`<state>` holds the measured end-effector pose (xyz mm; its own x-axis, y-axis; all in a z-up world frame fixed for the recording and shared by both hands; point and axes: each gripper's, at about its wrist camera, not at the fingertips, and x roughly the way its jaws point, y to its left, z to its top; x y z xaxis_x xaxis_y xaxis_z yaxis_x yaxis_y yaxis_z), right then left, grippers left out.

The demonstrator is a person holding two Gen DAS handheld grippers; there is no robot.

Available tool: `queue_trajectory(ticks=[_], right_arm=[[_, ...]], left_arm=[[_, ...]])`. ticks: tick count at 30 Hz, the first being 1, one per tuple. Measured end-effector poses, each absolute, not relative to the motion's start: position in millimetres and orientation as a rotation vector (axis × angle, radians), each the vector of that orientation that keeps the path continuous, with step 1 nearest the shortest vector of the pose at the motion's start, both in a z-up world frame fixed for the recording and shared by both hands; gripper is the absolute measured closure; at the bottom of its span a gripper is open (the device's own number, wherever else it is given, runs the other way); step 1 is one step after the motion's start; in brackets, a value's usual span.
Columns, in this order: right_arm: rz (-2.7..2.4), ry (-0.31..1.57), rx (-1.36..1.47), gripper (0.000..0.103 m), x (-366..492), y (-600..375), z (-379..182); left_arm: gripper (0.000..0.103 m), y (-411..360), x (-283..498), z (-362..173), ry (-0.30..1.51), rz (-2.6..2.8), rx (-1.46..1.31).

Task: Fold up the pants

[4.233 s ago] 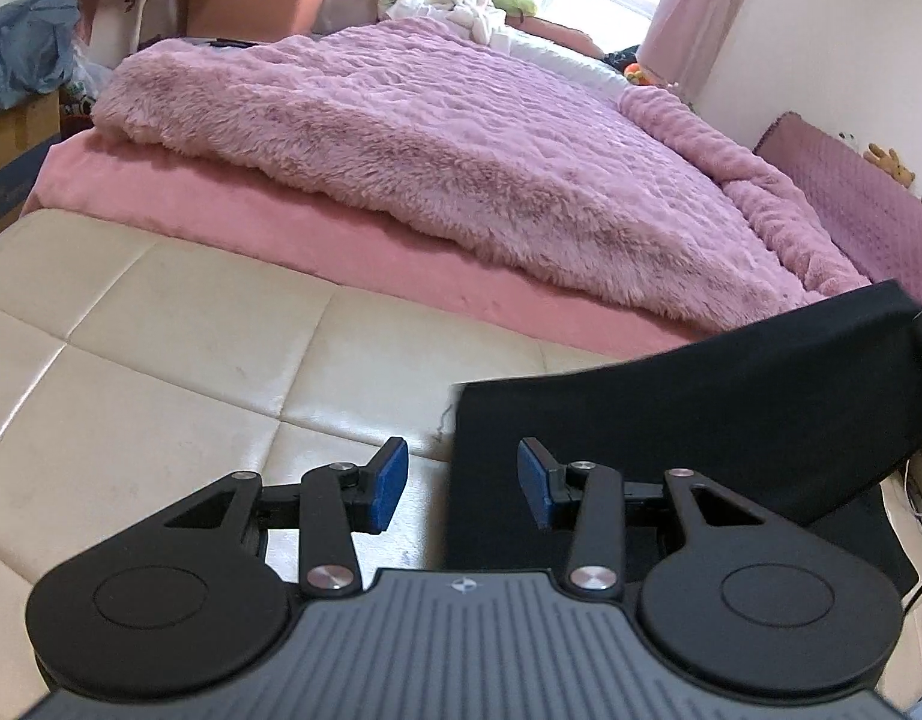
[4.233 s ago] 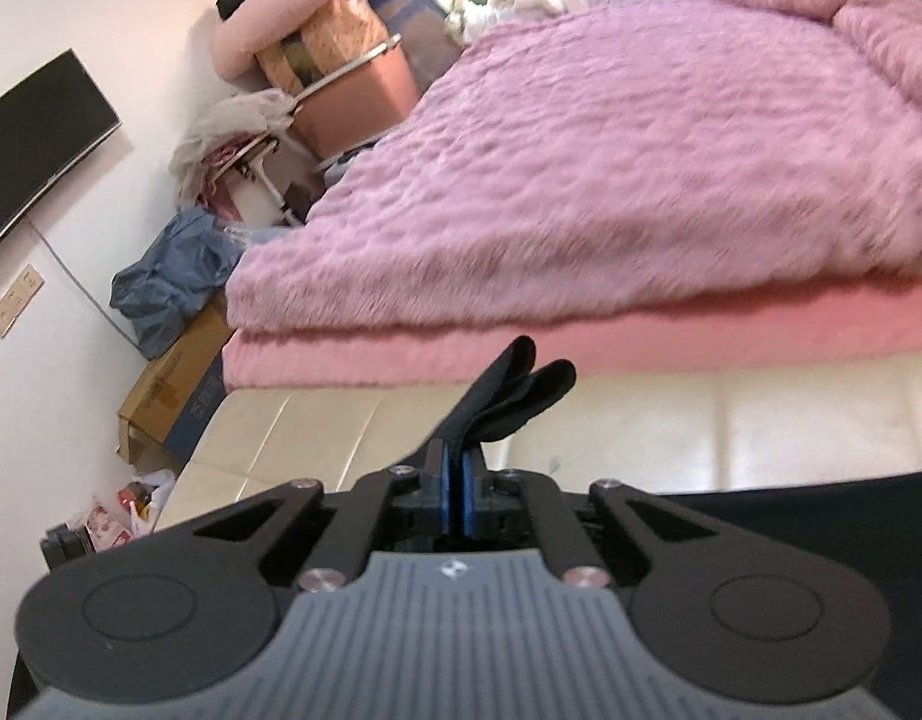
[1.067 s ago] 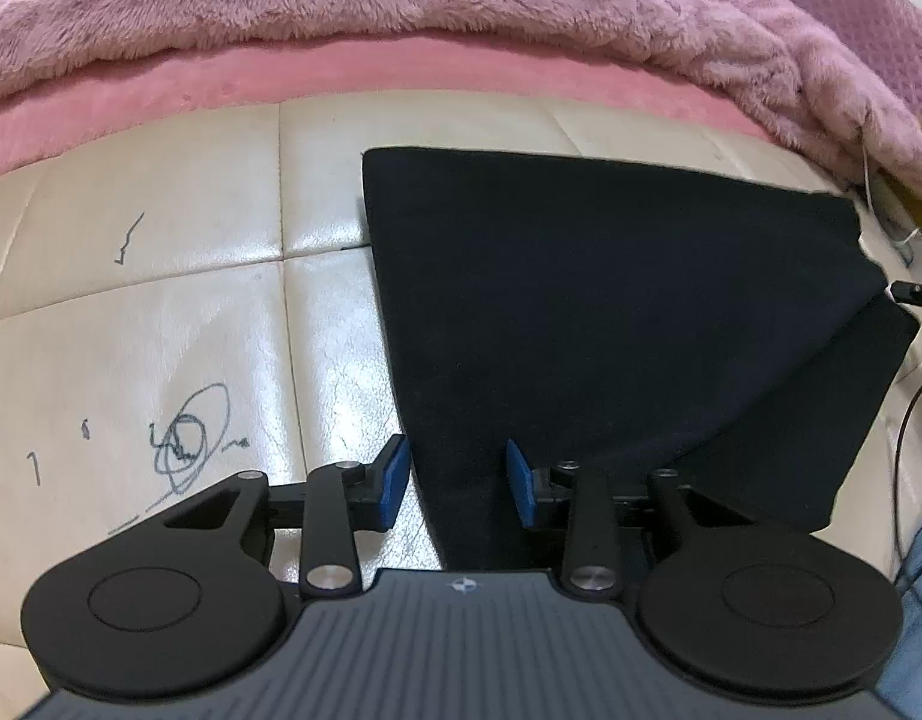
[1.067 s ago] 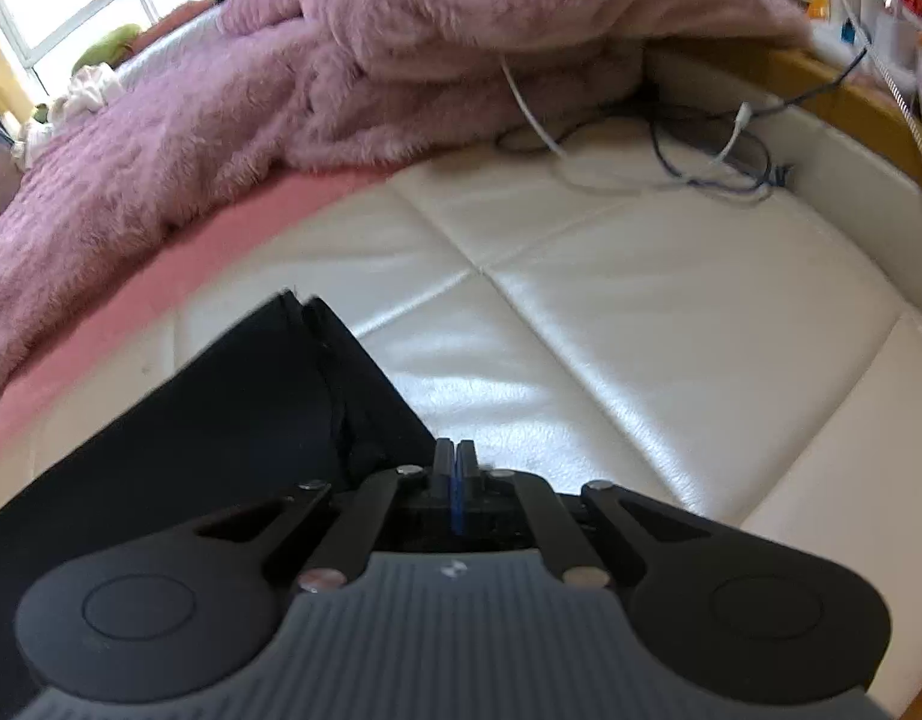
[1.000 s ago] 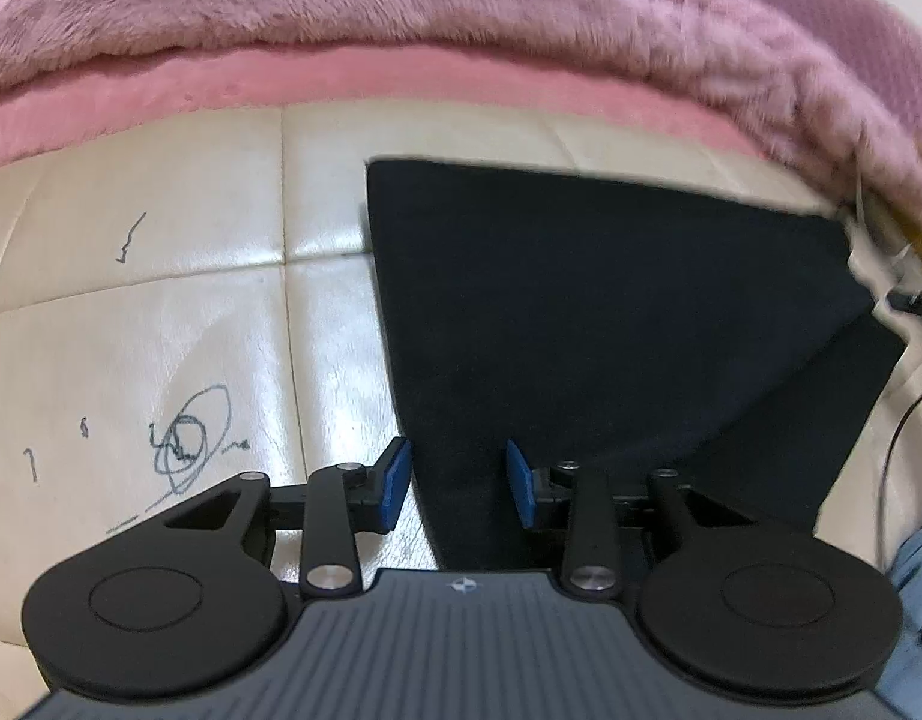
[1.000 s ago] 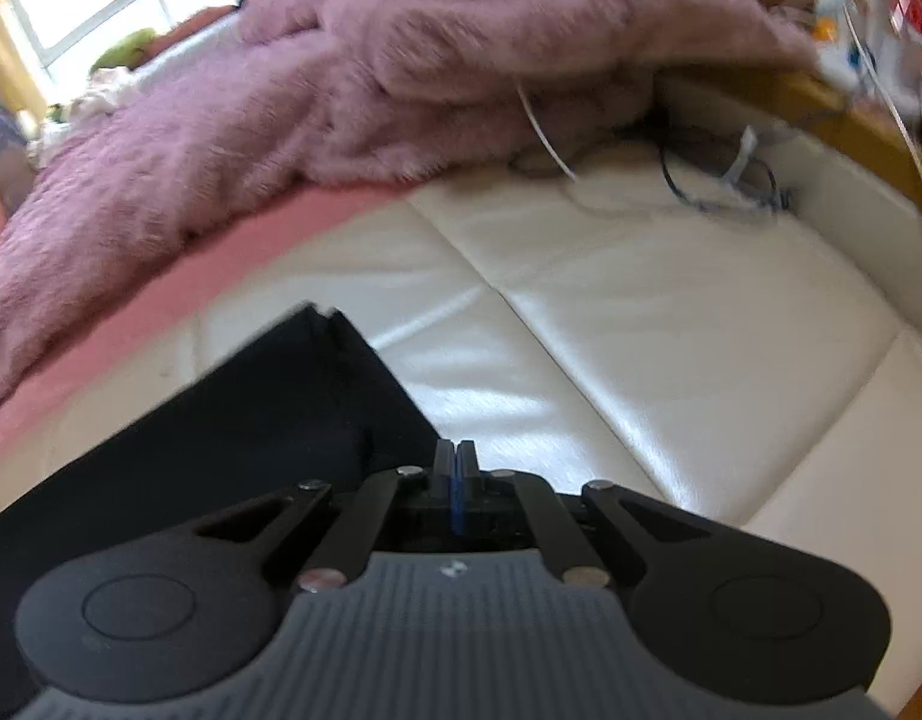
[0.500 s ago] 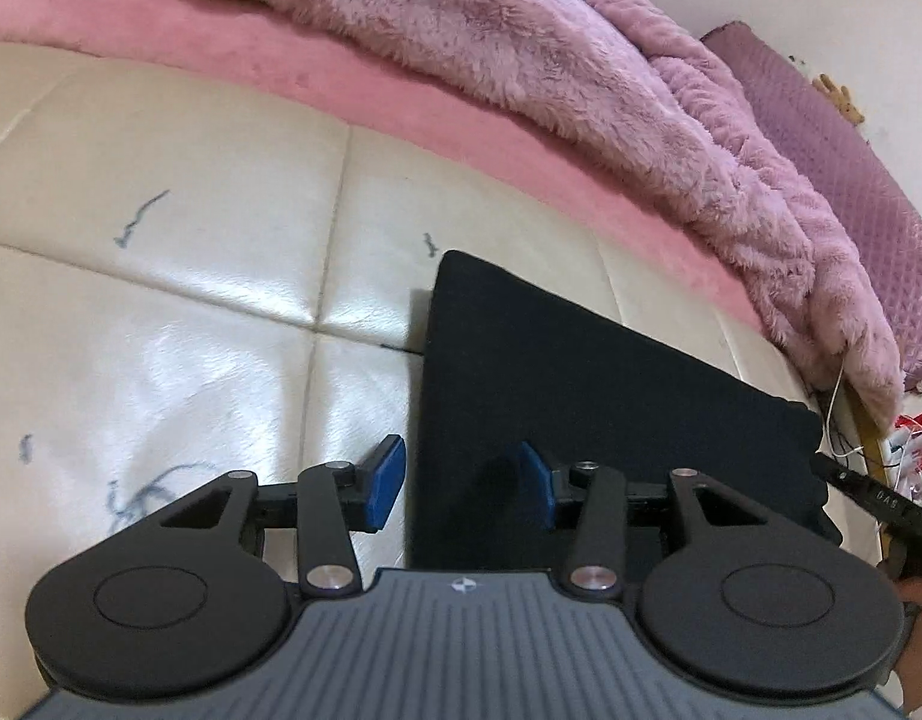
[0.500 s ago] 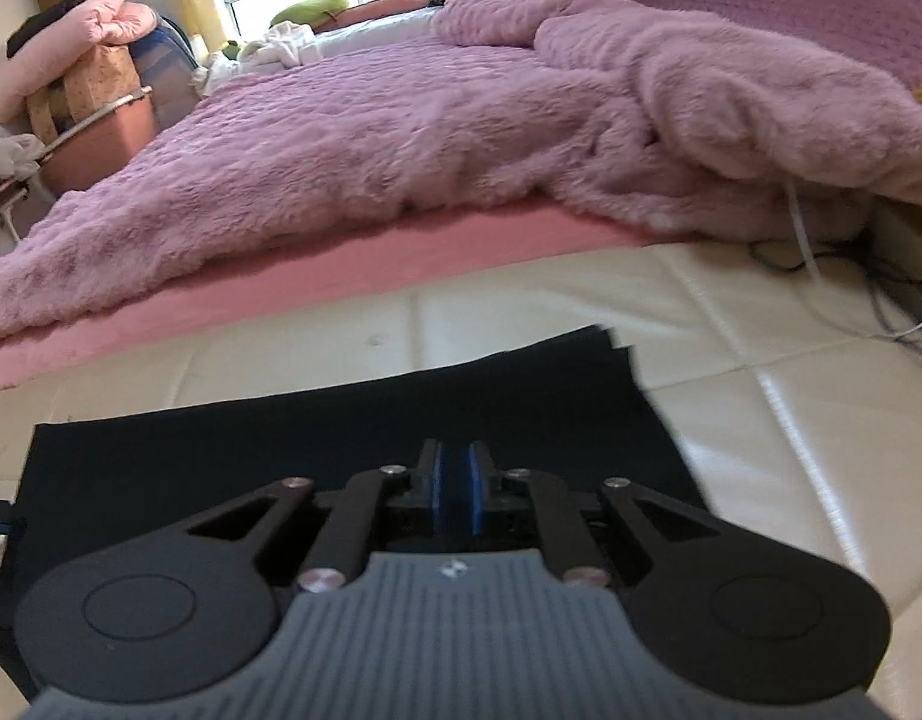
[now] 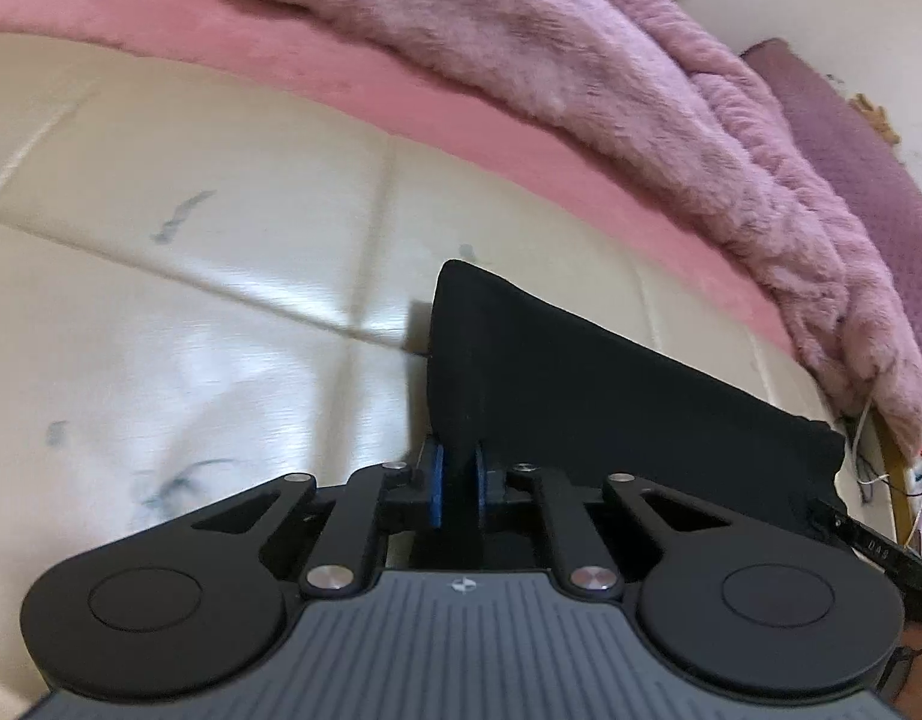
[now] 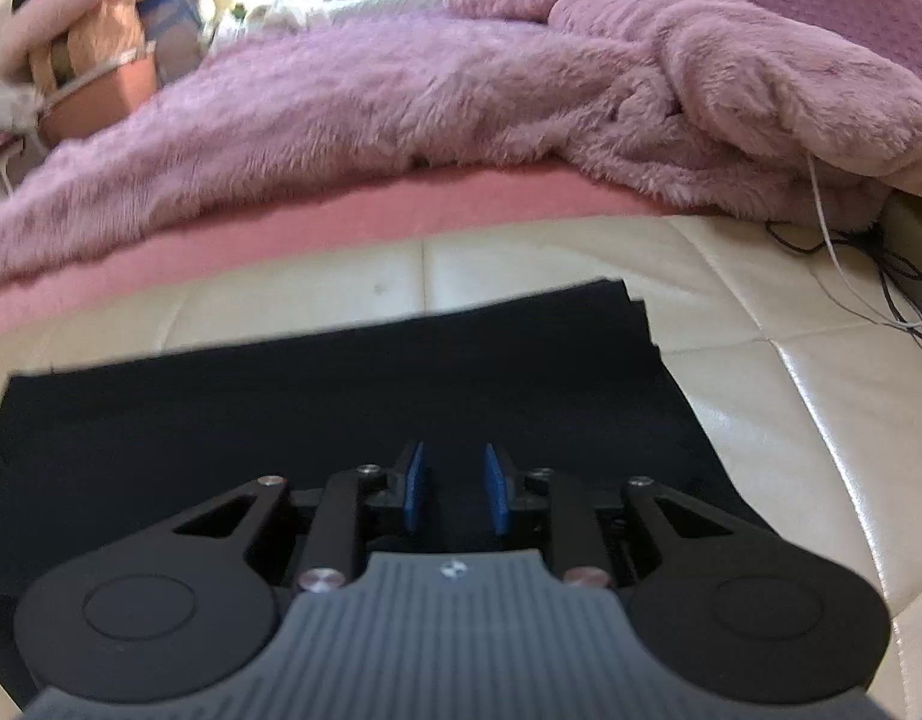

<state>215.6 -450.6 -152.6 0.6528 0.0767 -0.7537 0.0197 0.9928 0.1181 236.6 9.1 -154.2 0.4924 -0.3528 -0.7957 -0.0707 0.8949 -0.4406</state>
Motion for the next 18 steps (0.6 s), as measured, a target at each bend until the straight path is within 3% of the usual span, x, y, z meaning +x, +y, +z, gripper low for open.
queue_trajectory(ticks=[12,18], right_arm=[[0.299,1.008,-0.014,0.084,190,-310,-156],[0.393,0.969,-0.084,0.086,172,-259,-151]], left_arm=[[0.093,143,213,-123,1.17,-0.031,-0.279],[0.091,169,208,-129,1.17,-0.033,-0.273]])
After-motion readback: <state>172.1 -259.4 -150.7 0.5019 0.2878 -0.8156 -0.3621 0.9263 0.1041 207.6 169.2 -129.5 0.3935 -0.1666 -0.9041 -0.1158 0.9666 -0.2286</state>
